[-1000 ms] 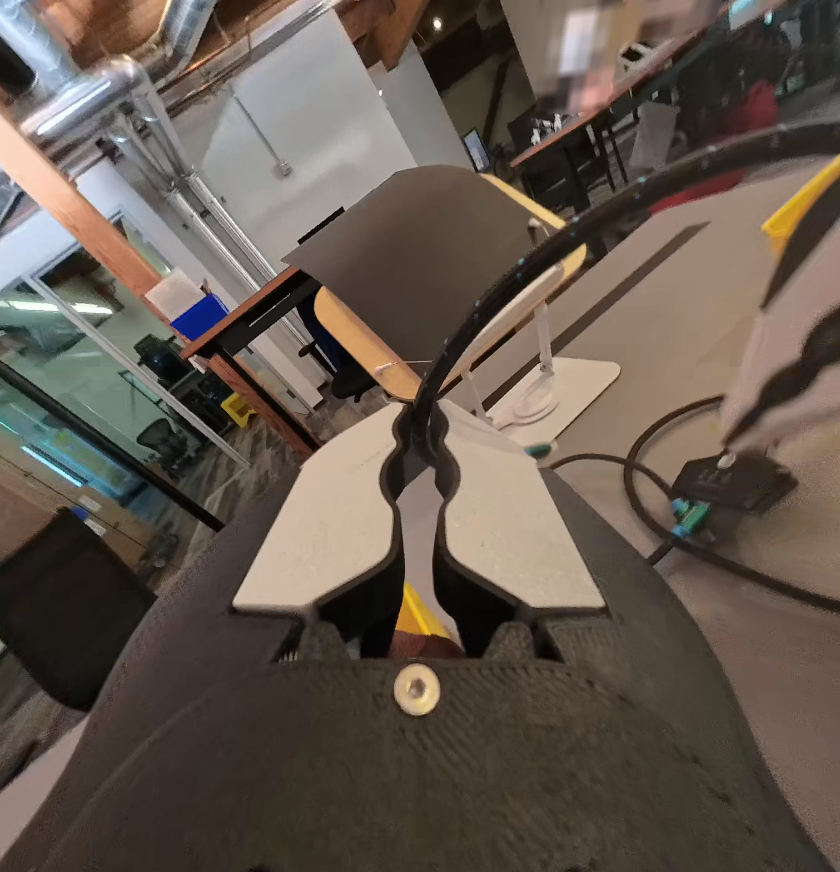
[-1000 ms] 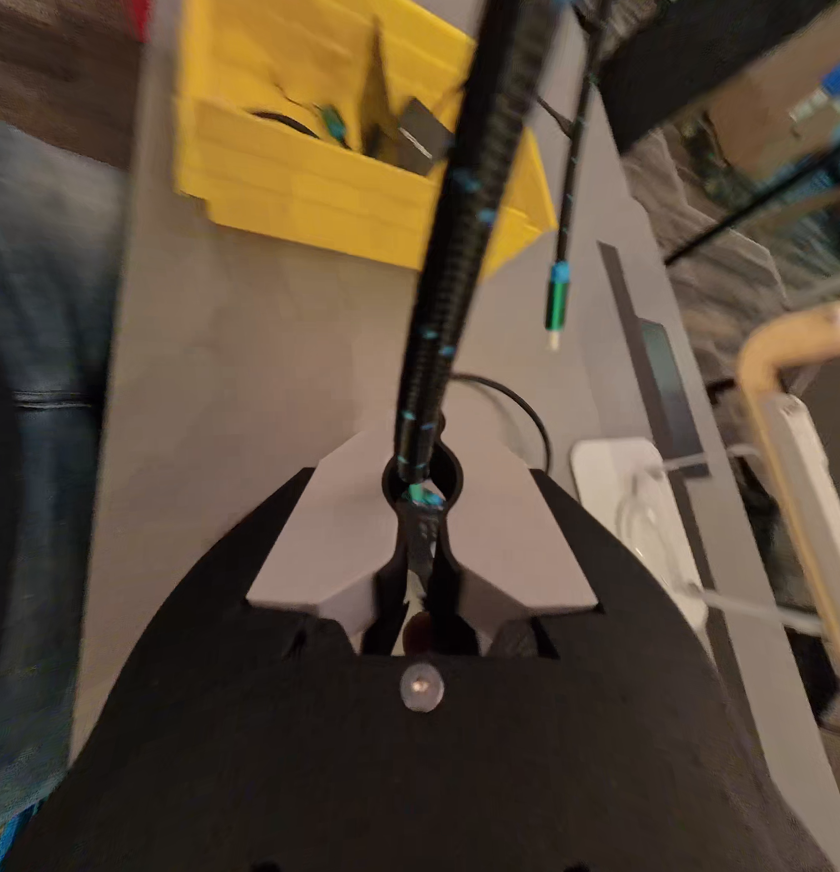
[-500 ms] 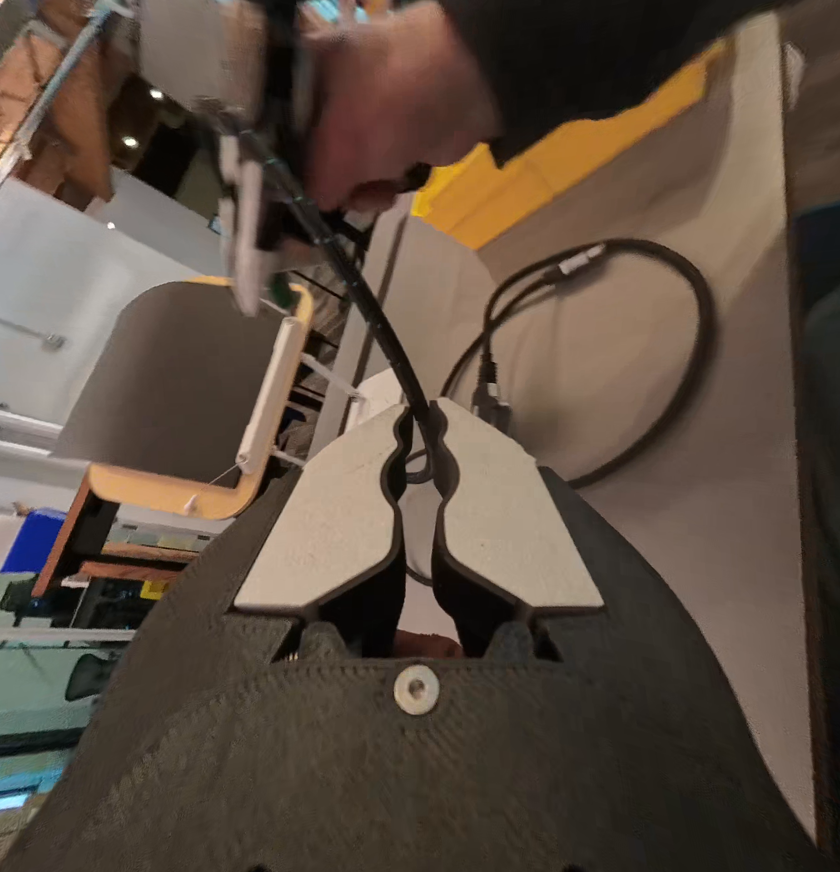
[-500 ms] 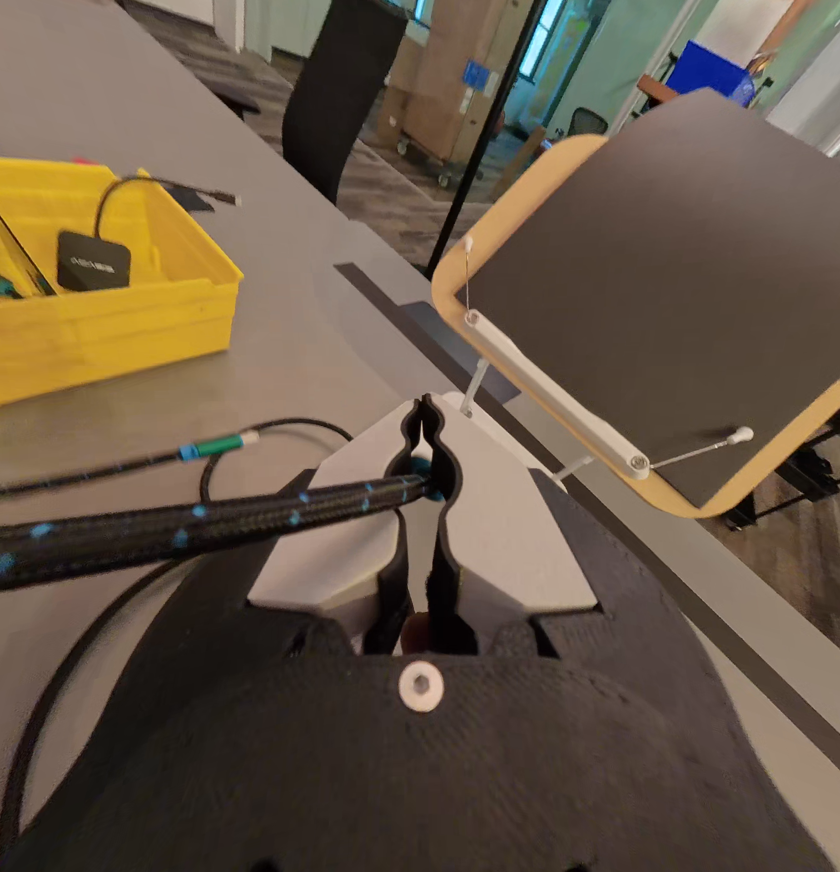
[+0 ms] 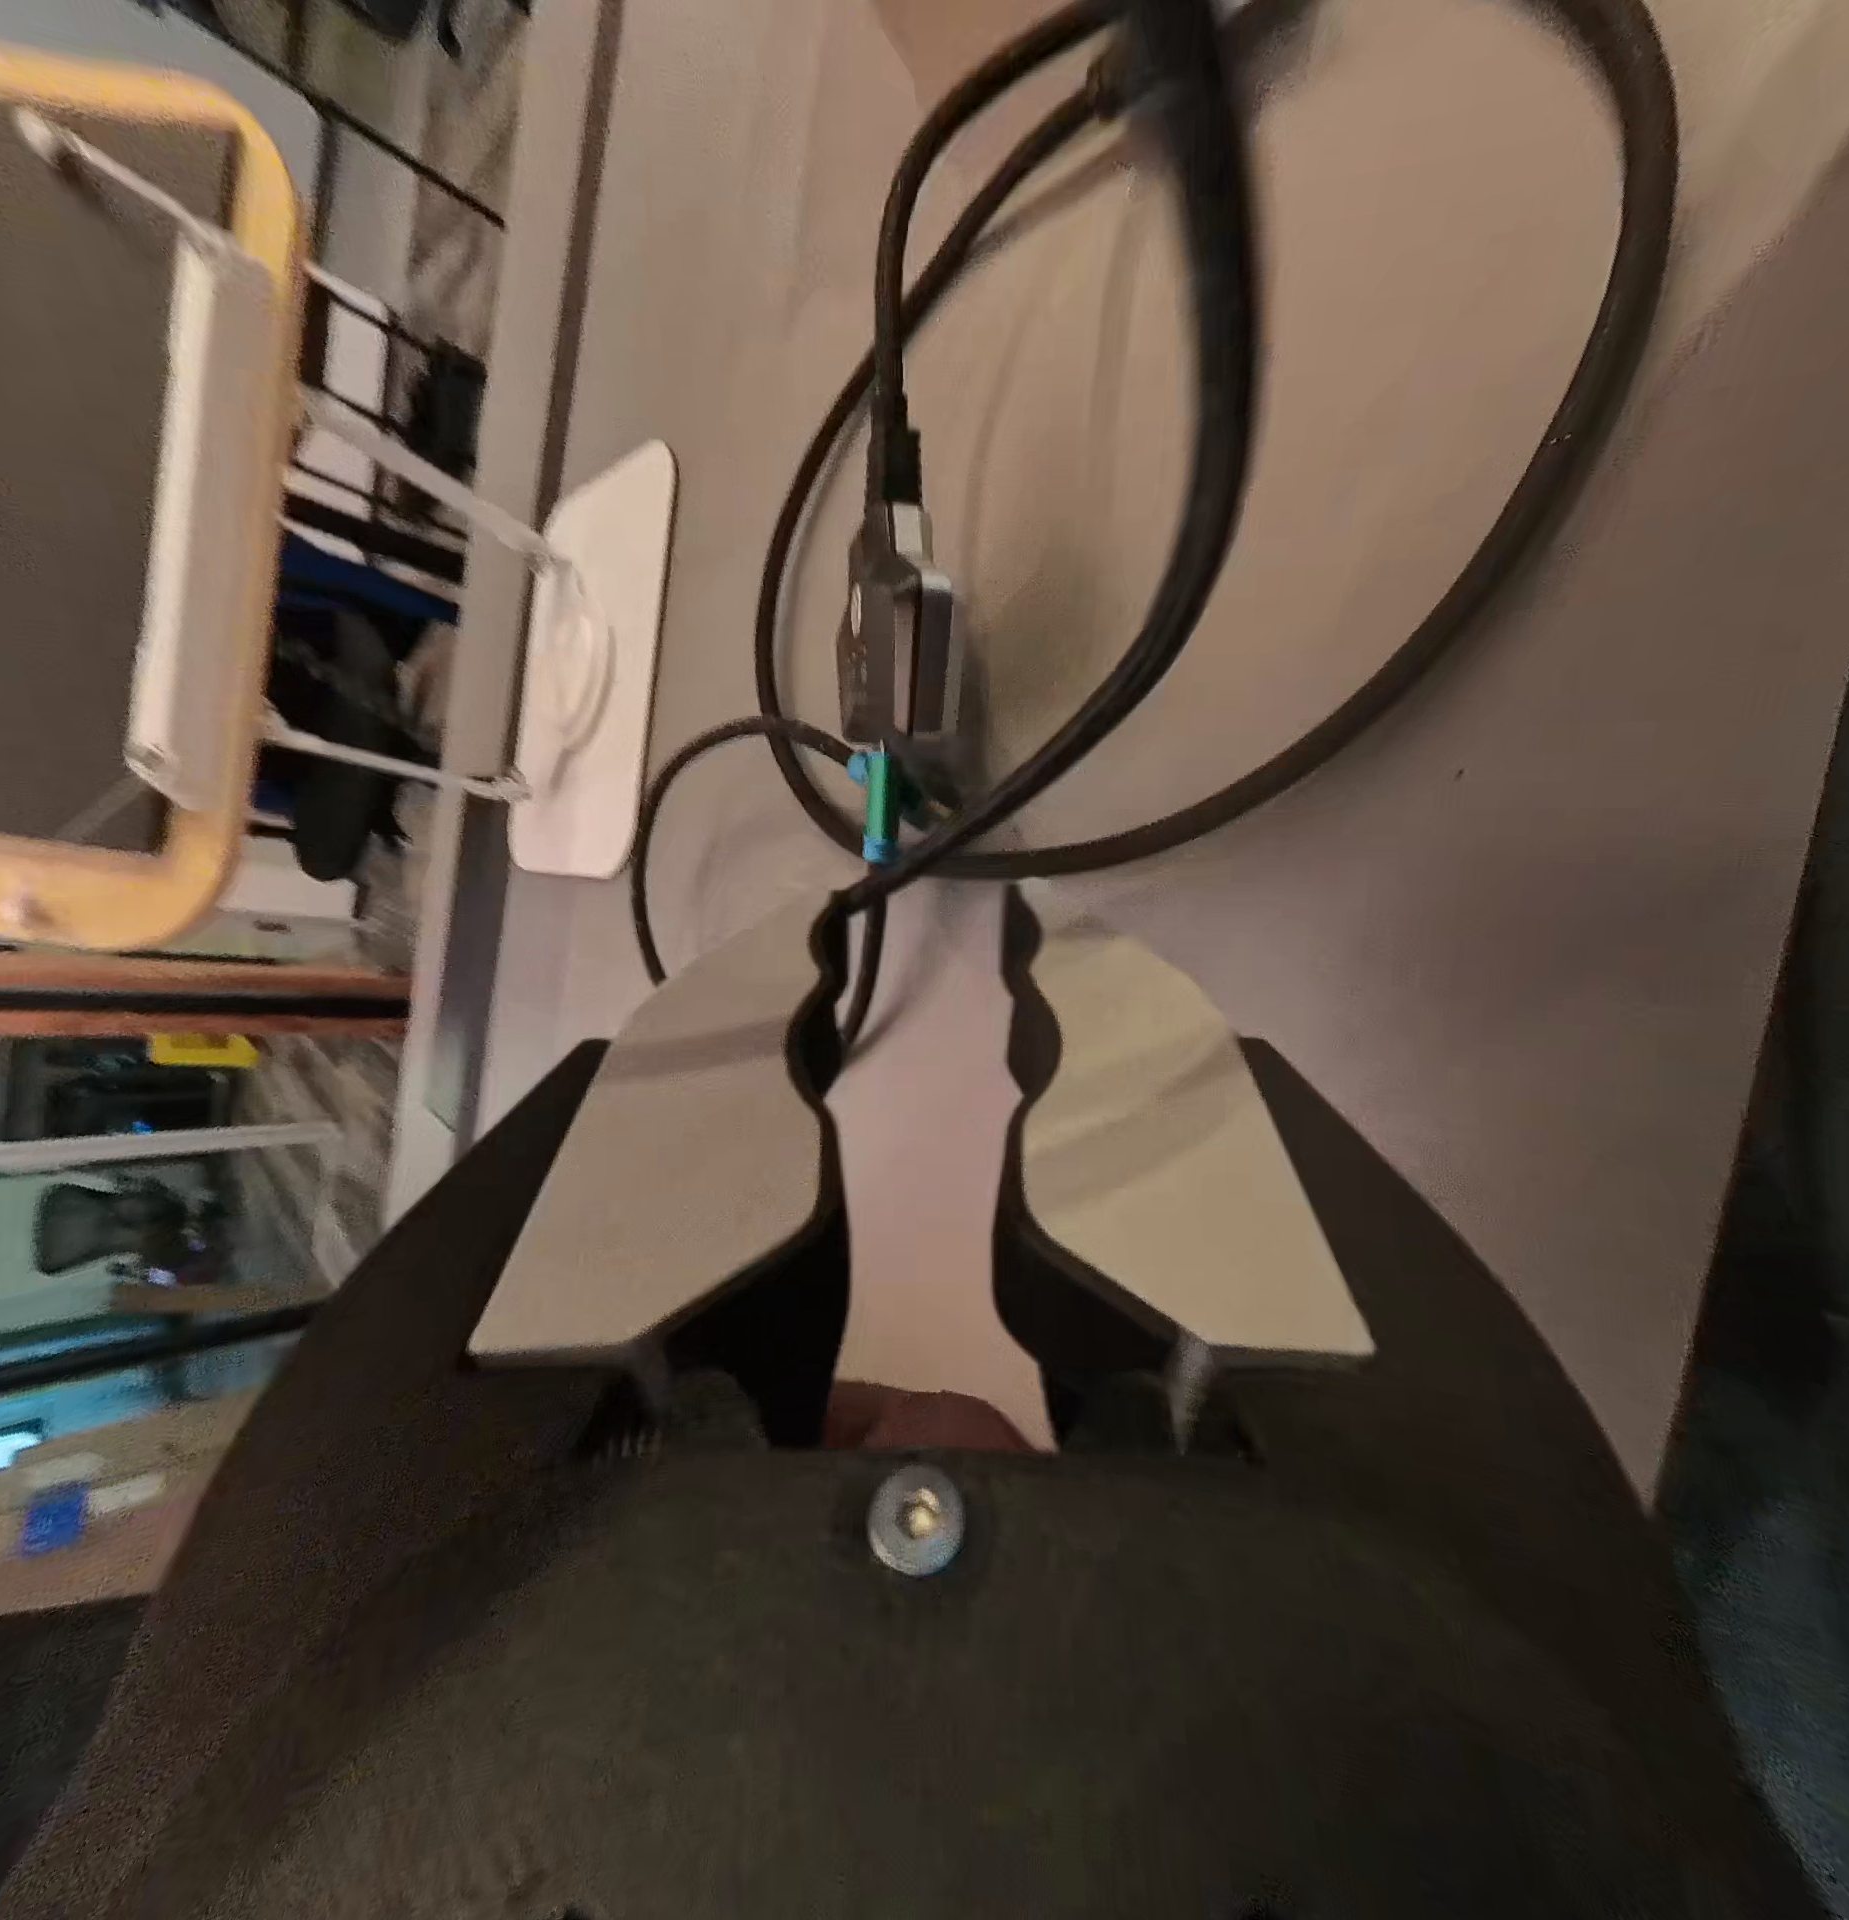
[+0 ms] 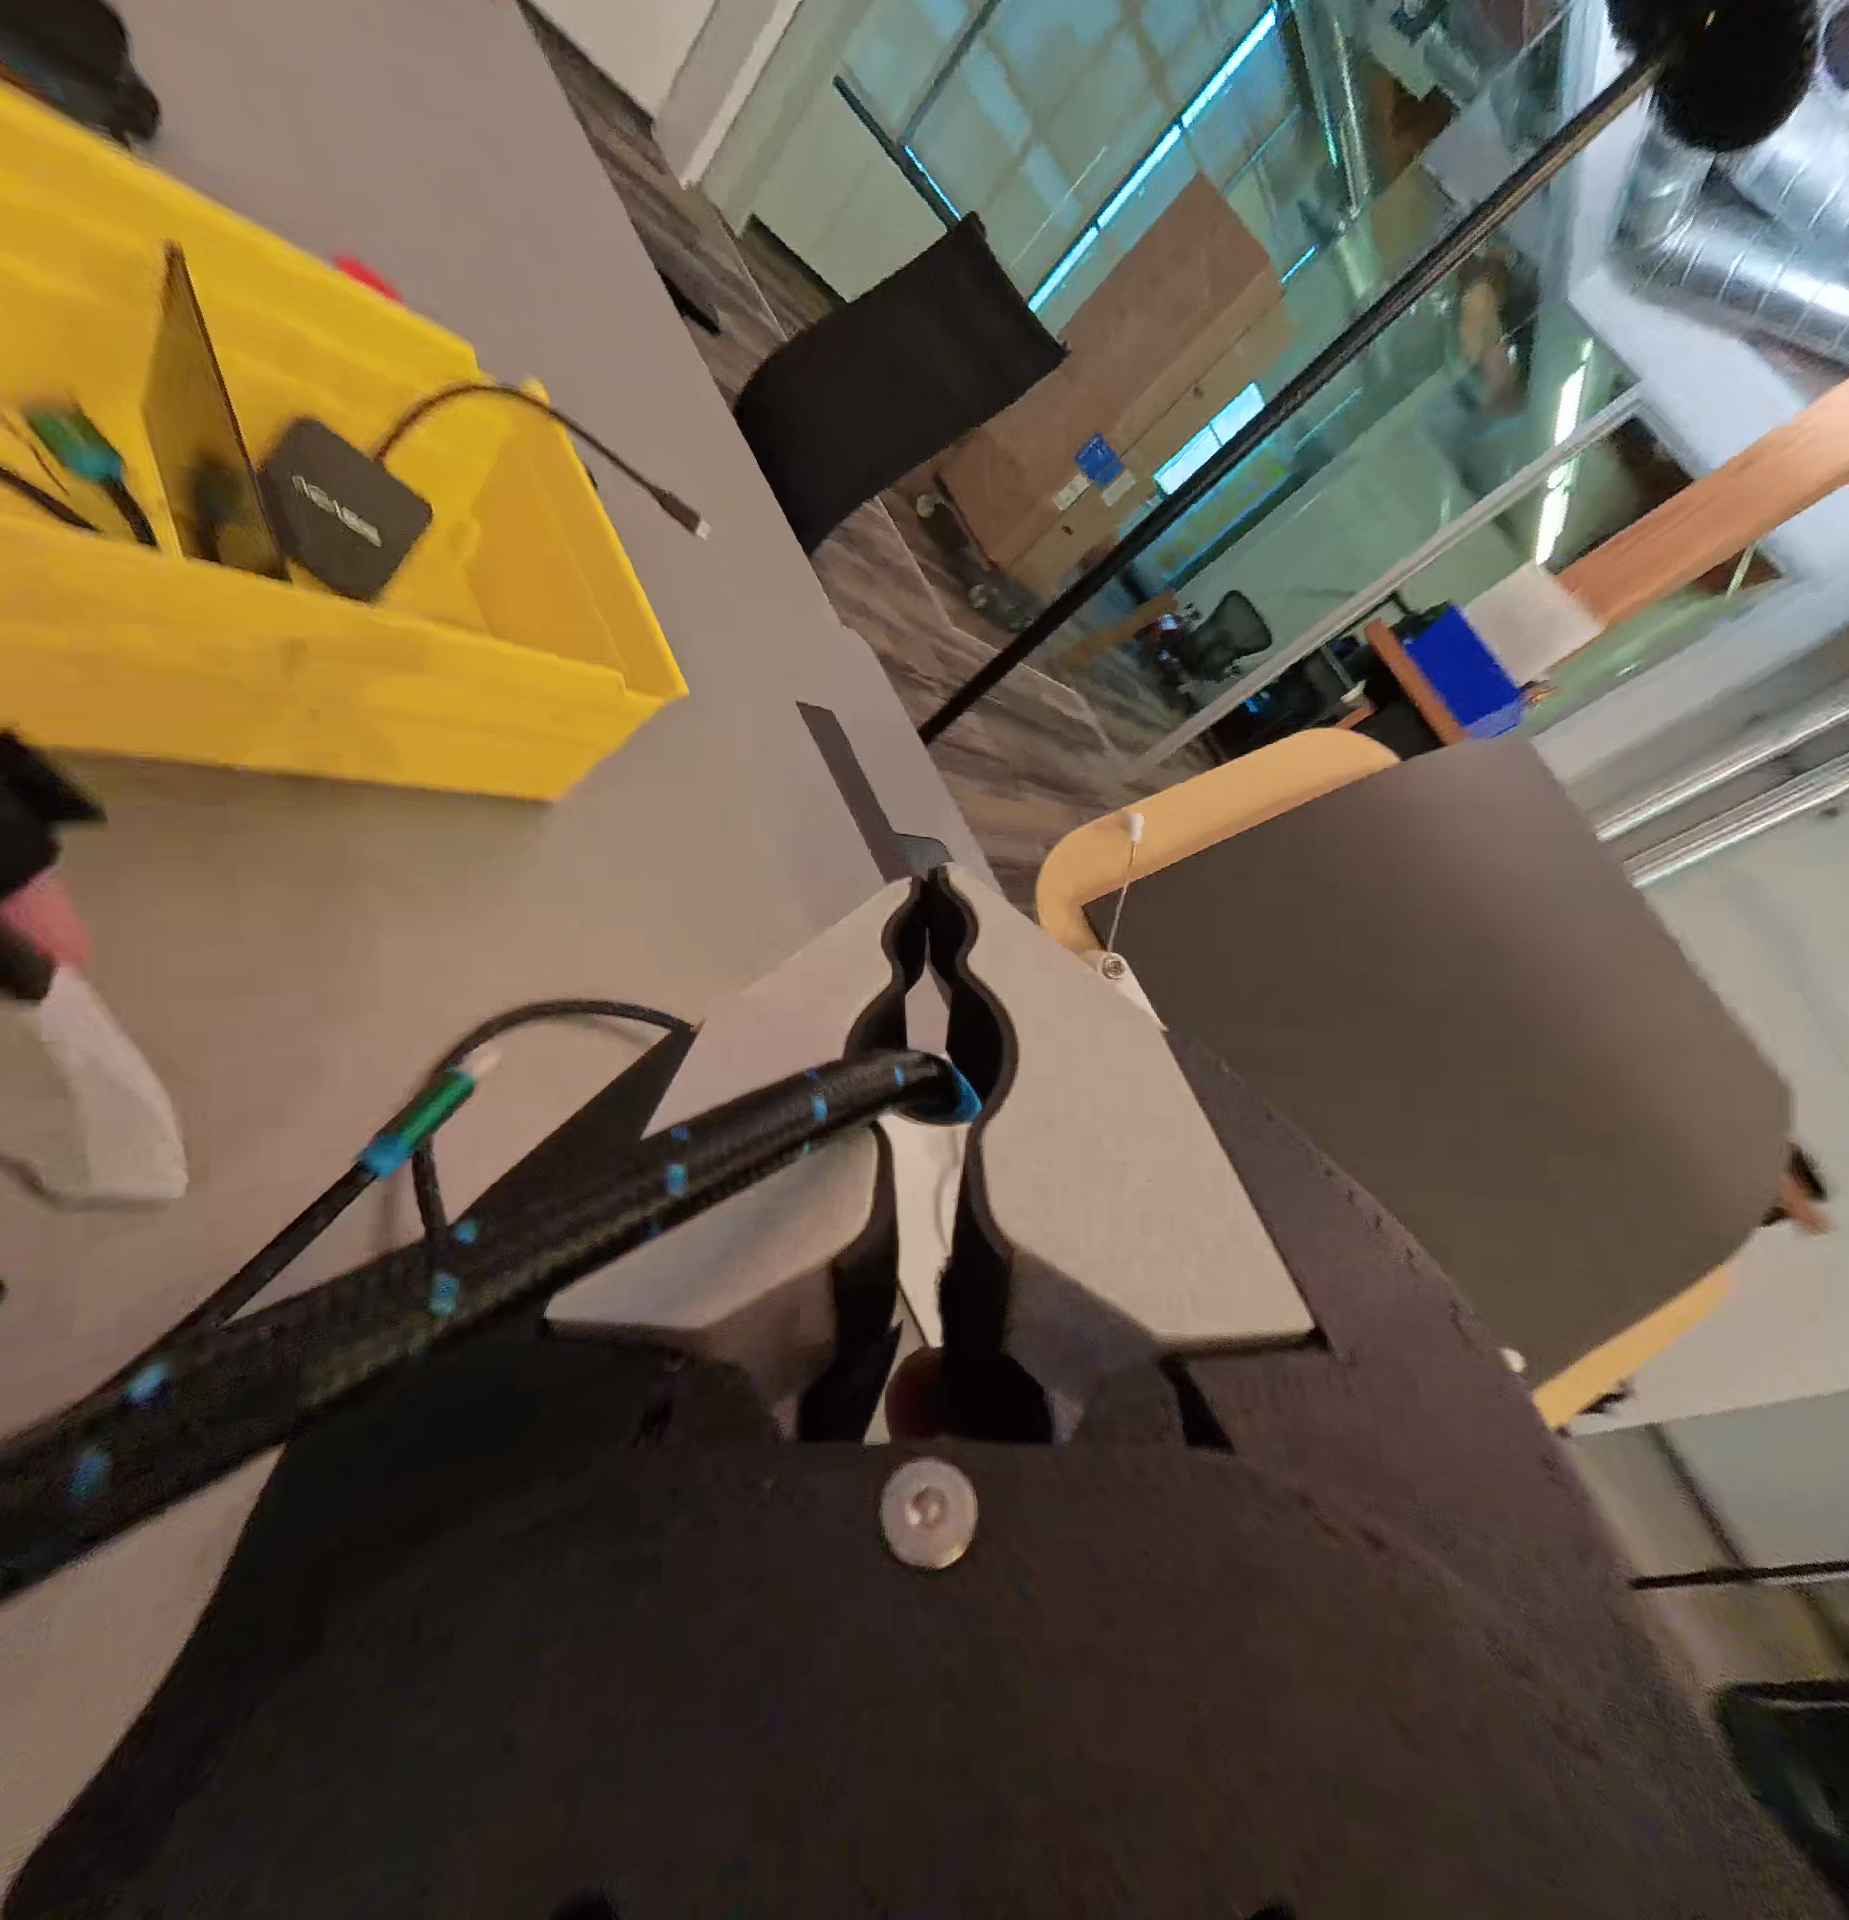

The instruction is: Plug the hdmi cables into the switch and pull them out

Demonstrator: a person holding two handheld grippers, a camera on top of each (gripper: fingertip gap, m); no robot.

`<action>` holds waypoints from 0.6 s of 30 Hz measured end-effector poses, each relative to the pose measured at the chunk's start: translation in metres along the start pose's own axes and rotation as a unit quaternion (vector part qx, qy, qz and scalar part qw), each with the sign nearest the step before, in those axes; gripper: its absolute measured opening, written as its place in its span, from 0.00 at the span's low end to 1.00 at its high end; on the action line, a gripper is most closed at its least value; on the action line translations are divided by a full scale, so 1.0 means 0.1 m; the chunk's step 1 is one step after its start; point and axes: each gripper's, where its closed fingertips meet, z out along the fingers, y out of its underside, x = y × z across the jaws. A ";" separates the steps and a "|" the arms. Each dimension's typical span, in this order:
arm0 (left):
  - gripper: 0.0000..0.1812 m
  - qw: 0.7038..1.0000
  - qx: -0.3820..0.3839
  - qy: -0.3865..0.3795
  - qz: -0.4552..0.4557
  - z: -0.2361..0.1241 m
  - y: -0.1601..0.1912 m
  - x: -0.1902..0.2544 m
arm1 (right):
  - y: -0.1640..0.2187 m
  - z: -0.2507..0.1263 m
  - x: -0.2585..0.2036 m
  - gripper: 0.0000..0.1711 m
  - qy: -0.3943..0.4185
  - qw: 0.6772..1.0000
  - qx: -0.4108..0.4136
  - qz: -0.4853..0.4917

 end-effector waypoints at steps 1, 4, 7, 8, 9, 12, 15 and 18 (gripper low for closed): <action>0.20 1.000 0.000 0.008 -0.019 -0.01 0.03 -0.02 | 0.02 0.01 -0.04 0.00 0.006 1.000 -0.005 -0.018; 0.25 0.995 0.026 0.037 -0.086 -0.12 0.03 -0.11 | 0.06 0.02 -0.11 0.00 0.030 0.996 -0.021 -0.086; 0.24 0.985 0.067 0.016 -0.158 -0.27 0.00 -0.40 | 0.01 0.01 -0.17 0.00 0.042 0.991 -0.014 -0.130; 0.23 0.979 0.085 0.003 -0.185 -0.33 -0.02 -0.52 | 0.00 0.02 -0.20 0.00 0.043 0.989 -0.014 -0.144; 0.23 0.970 0.110 -0.010 -0.217 -0.39 -0.06 -0.64 | -0.02 0.02 -0.24 0.00 0.044 0.986 -0.014 -0.162; 0.22 0.928 0.189 0.017 -0.320 -0.58 -0.24 -0.81 | -0.01 0.07 -0.34 0.00 0.044 0.977 -0.028 -0.206; 0.29 0.894 0.222 0.068 -0.382 -0.72 -0.40 -0.83 | 0.09 0.14 -0.39 0.00 0.038 0.972 -0.056 -0.226; 0.37 0.891 0.186 0.115 -0.398 -0.72 -0.46 -0.70 | 0.15 0.18 -0.41 0.00 0.036 0.970 -0.073 -0.229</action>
